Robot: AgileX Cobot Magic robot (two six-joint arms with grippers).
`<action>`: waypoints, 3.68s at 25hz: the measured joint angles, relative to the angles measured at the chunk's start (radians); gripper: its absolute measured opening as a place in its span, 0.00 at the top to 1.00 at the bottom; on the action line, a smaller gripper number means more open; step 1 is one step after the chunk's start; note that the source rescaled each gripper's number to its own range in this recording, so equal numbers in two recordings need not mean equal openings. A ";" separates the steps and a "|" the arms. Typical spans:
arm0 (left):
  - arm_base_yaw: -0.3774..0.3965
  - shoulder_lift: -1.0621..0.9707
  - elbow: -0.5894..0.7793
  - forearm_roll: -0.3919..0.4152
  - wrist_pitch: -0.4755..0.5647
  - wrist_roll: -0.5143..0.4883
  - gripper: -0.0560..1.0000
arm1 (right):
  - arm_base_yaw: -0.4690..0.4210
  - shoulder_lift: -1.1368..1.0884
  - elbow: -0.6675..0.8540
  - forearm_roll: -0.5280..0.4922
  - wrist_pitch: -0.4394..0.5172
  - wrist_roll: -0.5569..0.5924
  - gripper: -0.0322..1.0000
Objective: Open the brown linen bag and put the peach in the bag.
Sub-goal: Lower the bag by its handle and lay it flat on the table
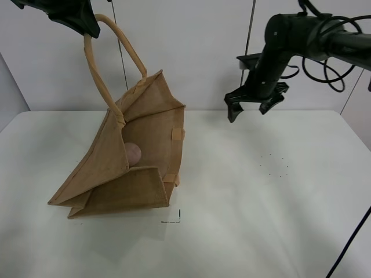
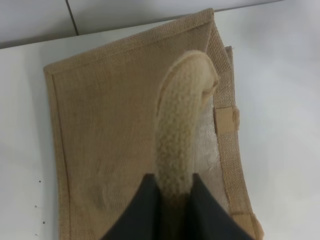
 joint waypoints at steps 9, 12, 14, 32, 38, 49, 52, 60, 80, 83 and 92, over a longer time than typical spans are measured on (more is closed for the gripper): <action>0.000 0.000 0.000 0.000 0.000 0.000 0.95 | -0.202 0.000 0.000 -0.005 0.045 0.001 0.00; 0.000 0.000 0.000 0.000 0.000 0.000 0.95 | -0.207 -0.017 0.007 -0.004 0.046 0.013 0.00; 0.000 0.000 0.000 0.000 0.000 0.000 0.95 | -0.207 -0.054 0.041 0.000 0.046 0.015 0.00; 0.000 0.000 0.000 0.000 0.000 0.000 0.95 | -0.207 -1.073 1.098 0.000 0.037 0.018 0.00; 0.000 0.000 0.000 0.000 0.000 0.000 0.95 | -0.207 -1.501 1.369 0.000 -0.107 0.019 0.00; 0.000 0.000 0.000 0.000 0.000 0.000 0.95 | -0.207 -2.077 1.476 -0.001 -0.138 0.019 0.00; 0.000 0.000 0.000 0.000 0.000 0.000 0.95 | -0.207 -2.172 1.477 -0.001 -0.138 0.019 0.00; 0.000 0.000 0.059 -0.005 -0.038 0.000 0.95 | -0.200 -2.204 1.477 -0.003 -0.137 0.020 0.00; 0.000 0.000 0.709 -0.096 -0.651 0.000 0.95 | -0.199 -2.204 1.477 0.004 -0.137 0.020 0.00; 0.000 0.008 0.709 -0.108 -0.665 0.000 0.95 | -0.199 -2.204 1.477 0.004 -0.137 0.020 0.00; 0.000 0.069 0.709 -0.118 -0.658 0.026 0.14 | -0.199 -2.204 1.477 0.005 -0.137 0.023 0.00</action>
